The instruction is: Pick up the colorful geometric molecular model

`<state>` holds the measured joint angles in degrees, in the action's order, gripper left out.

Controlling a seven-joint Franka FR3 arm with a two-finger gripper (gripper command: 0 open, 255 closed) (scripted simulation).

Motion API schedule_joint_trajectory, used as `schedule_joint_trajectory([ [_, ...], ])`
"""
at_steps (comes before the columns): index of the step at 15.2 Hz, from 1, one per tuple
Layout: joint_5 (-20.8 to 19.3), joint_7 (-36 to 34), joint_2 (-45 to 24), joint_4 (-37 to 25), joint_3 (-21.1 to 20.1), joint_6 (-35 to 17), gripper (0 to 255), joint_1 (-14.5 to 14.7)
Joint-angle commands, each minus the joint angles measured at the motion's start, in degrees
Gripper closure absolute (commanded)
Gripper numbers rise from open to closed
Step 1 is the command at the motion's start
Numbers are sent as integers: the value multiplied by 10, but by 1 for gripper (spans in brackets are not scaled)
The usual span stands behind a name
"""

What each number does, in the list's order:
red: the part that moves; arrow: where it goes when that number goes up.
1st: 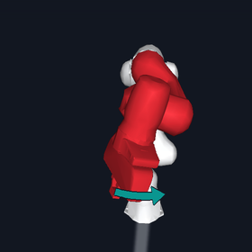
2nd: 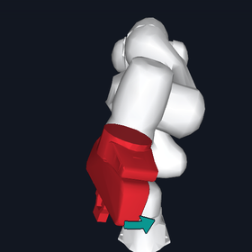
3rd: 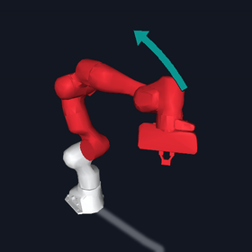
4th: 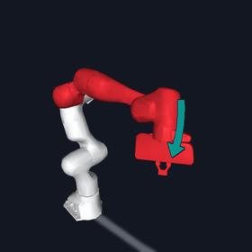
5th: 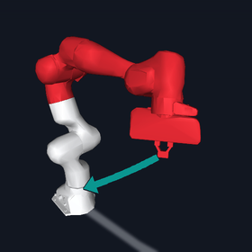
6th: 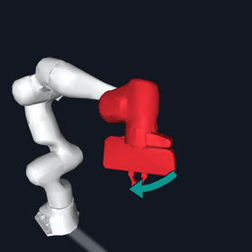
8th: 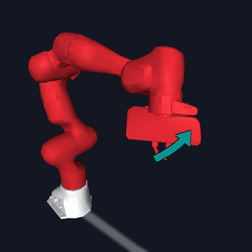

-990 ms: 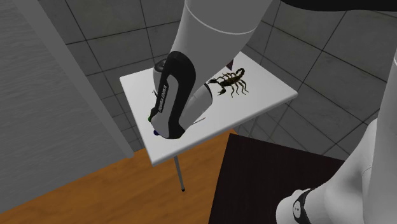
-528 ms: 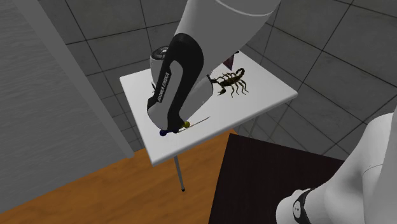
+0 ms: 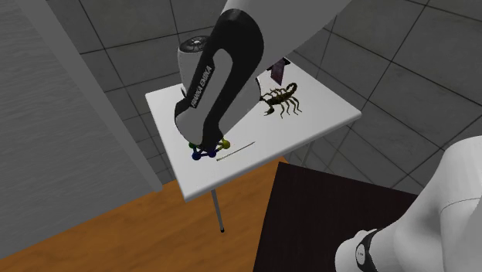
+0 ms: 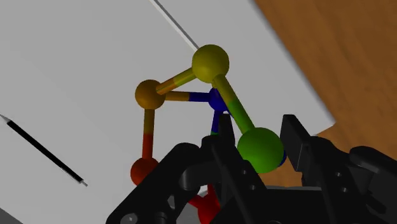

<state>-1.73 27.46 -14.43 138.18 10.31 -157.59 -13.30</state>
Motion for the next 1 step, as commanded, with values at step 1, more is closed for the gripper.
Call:
schedule_joint_trajectory([
  [1,-1,-1,5,0,1,5,255,1],
])
